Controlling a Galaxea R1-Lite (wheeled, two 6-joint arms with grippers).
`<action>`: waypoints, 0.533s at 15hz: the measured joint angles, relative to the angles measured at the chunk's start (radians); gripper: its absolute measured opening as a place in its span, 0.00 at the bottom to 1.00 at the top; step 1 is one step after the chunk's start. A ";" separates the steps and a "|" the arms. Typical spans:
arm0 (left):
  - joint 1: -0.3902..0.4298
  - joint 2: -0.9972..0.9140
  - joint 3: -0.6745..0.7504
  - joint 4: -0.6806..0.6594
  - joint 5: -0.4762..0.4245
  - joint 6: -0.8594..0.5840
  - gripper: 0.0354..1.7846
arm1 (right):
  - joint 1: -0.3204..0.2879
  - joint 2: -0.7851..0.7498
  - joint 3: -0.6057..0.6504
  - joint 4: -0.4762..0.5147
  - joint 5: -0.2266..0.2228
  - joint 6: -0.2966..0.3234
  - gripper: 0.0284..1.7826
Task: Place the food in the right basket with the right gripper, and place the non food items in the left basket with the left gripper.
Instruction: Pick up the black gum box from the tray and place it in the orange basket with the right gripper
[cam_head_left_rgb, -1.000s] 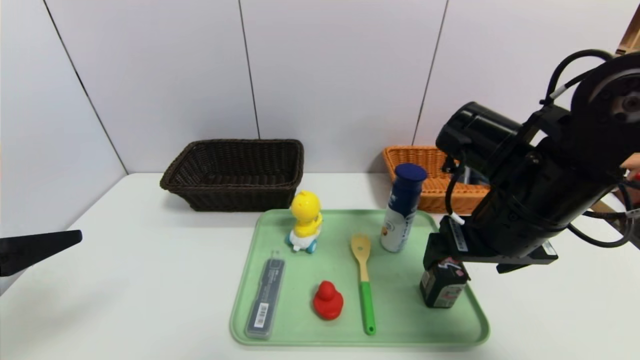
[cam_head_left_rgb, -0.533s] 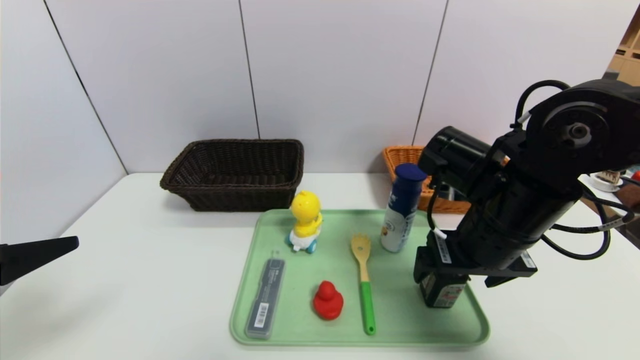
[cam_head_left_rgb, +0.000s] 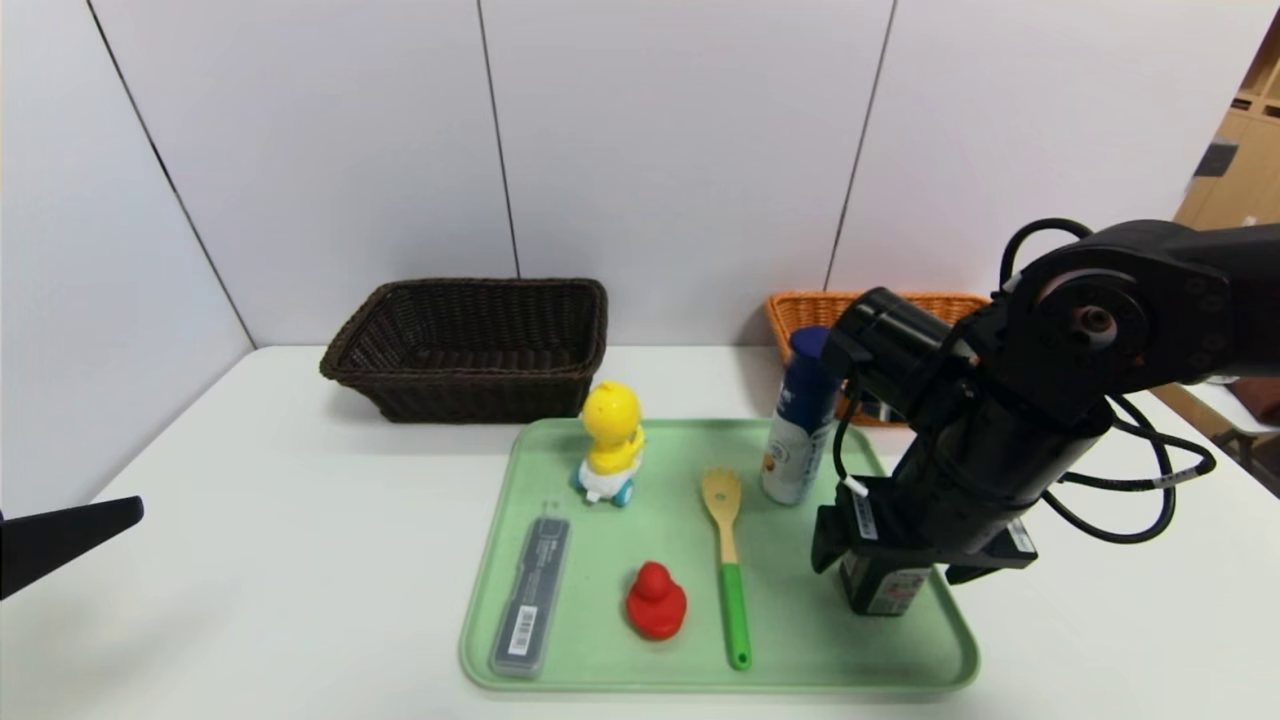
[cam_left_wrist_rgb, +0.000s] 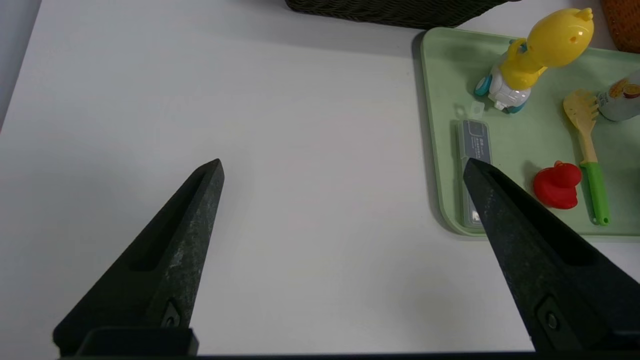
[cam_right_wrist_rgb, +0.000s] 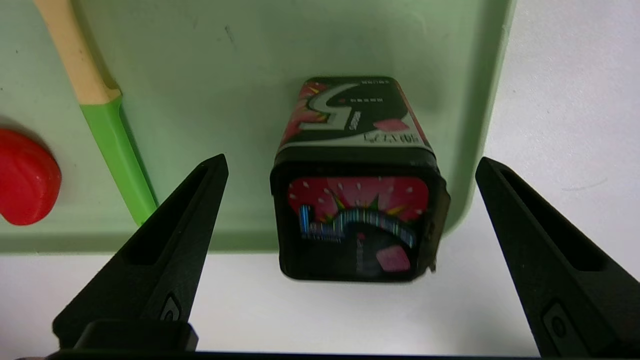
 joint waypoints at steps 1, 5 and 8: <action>0.000 -0.005 0.004 0.001 0.000 0.000 0.94 | -0.003 0.001 0.017 -0.029 0.000 0.001 0.96; -0.001 -0.015 0.013 0.000 0.000 0.001 0.94 | -0.007 0.003 0.047 -0.071 0.001 0.017 0.96; -0.002 -0.018 0.023 -0.001 0.000 0.002 0.94 | -0.007 0.001 0.053 -0.086 0.000 0.017 0.96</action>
